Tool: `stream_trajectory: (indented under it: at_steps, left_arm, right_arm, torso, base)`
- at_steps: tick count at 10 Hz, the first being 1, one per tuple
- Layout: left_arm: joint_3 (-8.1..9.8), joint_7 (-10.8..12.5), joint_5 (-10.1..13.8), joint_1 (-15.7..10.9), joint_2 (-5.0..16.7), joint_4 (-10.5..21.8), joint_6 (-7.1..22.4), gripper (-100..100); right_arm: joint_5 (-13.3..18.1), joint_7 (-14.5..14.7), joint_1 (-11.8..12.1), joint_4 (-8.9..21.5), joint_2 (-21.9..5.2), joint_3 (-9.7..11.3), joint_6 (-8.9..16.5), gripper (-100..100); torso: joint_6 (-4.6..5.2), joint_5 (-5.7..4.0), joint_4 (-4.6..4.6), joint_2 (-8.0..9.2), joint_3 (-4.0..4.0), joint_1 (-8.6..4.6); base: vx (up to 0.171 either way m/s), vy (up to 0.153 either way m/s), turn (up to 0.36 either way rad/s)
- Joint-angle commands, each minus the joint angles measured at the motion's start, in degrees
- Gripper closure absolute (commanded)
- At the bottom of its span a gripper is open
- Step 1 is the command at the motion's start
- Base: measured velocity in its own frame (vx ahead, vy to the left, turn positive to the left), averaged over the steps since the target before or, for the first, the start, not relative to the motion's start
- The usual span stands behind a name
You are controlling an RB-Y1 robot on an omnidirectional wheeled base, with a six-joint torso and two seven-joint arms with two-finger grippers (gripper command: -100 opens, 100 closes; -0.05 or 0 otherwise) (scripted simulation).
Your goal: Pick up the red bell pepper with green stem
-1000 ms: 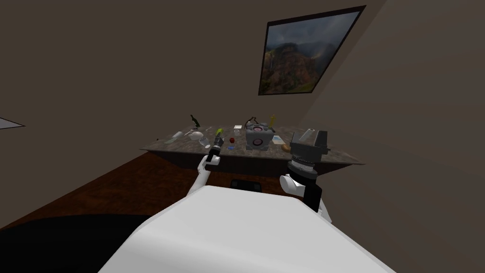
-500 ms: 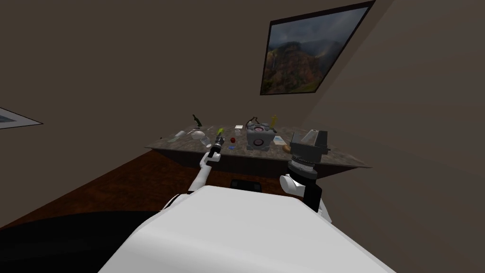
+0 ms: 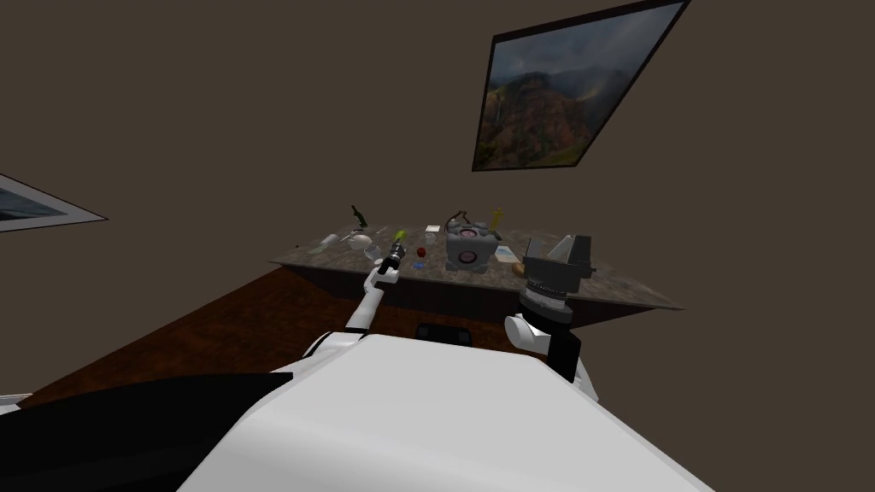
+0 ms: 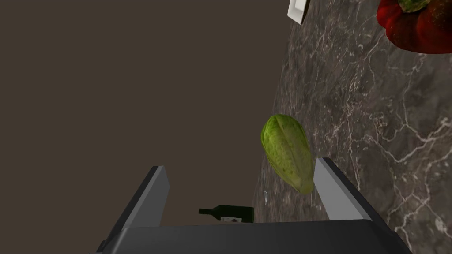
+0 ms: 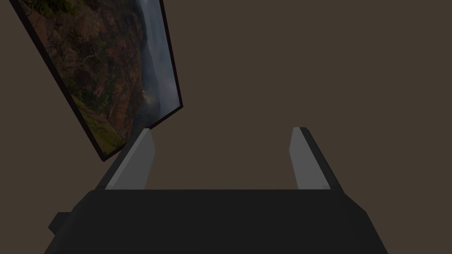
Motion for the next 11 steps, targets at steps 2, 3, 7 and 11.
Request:
stream_trajectory:
  at_steps: [2, 3, 7, 11]
  left_arm:
    - [0.20, 1.00, 0.78, -3.51, 0.46, 4.03, 3.90, -100]
    - [0.34, 1.93, 1.61, -5.59, 0.97, 5.69, 6.02, -100]
    - [0.48, 2.87, 2.44, -9.57, 1.37, 10.70, 9.84, -100]
    - [0.70, 4.73, 4.15, -15.57, 1.87, 17.21, 15.78, -100]
  right_arm:
    - [0.00, 0.00, 0.00, 0.00, 0.00, 0.00, 0.00, 0]
    - [0.00, 0.00, 0.00, 0.00, 0.00, 0.00, 0.00, 0]
    - [0.00, 0.00, 0.00, 0.00, 0.00, 0.00, 0.00, 0]
    - [0.00, 0.00, 0.00, 0.00, 0.00, 0.00, 0.00, 0]
  torso:
    - [0.00, 0.00, 0.00, 0.00, 0.00, -0.01]
    - [0.00, 0.00, 0.00, 0.00, 0.00, -0.02]
    - [-0.01, -0.01, 0.00, 0.00, 0.00, -0.03]
    - [0.00, -0.01, 0.00, 0.00, 0.00, -0.03]
  base:
    - [0.001, -0.021, 0.050]
    - [0.006, -0.024, 0.055]
    - [0.003, -0.022, 0.036]
    - [0.003, -0.024, 0.043]
